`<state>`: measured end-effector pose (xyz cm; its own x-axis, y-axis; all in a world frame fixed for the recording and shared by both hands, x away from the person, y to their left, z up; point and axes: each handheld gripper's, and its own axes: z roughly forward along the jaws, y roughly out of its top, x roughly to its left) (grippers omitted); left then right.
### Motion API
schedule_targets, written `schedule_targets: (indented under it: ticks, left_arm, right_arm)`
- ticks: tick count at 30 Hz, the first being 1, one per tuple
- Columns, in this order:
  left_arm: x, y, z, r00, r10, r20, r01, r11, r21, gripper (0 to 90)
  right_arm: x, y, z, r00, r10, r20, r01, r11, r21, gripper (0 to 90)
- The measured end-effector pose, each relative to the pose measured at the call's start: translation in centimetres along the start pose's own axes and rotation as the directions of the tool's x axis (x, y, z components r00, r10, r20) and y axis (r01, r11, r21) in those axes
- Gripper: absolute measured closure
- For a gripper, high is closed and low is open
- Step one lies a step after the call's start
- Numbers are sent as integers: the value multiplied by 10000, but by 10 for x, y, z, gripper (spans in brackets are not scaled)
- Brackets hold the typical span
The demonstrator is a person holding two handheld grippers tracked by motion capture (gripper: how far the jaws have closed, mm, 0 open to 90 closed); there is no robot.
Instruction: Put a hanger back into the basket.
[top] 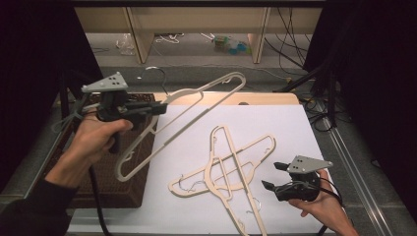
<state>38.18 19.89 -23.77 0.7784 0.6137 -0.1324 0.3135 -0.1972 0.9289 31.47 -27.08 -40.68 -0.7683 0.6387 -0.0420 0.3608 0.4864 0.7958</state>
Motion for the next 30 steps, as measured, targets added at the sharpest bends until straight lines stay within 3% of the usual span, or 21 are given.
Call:
schedule_targets:
  ticks: [1, 6, 12, 13, 17, 18, 24, 30]
  left_arm:
    - [0, 0, 0, 10000, 0, 0, 0, 10000, 0, 858]
    - [26, -1, -25, 9959, -136, -891, 138, 9999, 10, 859]
    - [61, -16, -49, 9823, -689, -1742, 667, 9976, -184, 858]
    - [72, -21, -56, 9778, -909, -1888, 863, 9957, -328, 858]
    - [85, -28, -63, 9727, -887, -2146, 846, 9960, -284, 858]
    - [92, -33, -66, 9683, -903, -2329, 876, 9959, -218, 859]
    - [104, -45, -73, 9621, -726, -2630, 788, 9968, 133, 859]
    - [116, -58, -79, 9604, -737, -2685, 849, 9959, 305, 859]
  right_arm:
    - [0, -1, 0, 10000, -45, 60, 45, 10000, 34, 278]
    - [-1, -2, 1, 10000, 48, 69, -49, 10000, 57, 278]
    - [-1, -3, 3, 10000, 68, 8, -68, 9999, 119, 278]
    - [-1, -3, 3, 10000, 80, 4, -80, 9999, 127, 278]
    - [-1, -3, 3, 10000, 60, 11, -60, 9999, 147, 278]
    - [-1, -3, 2, 9999, 160, 20, -160, 9998, 129, 278]
    - [-2, -5, 1, 9997, 237, 56, -237, 9996, 155, 278]
    - [-2, -5, 2, 9998, 180, -10, -180, 9997, 158, 278]
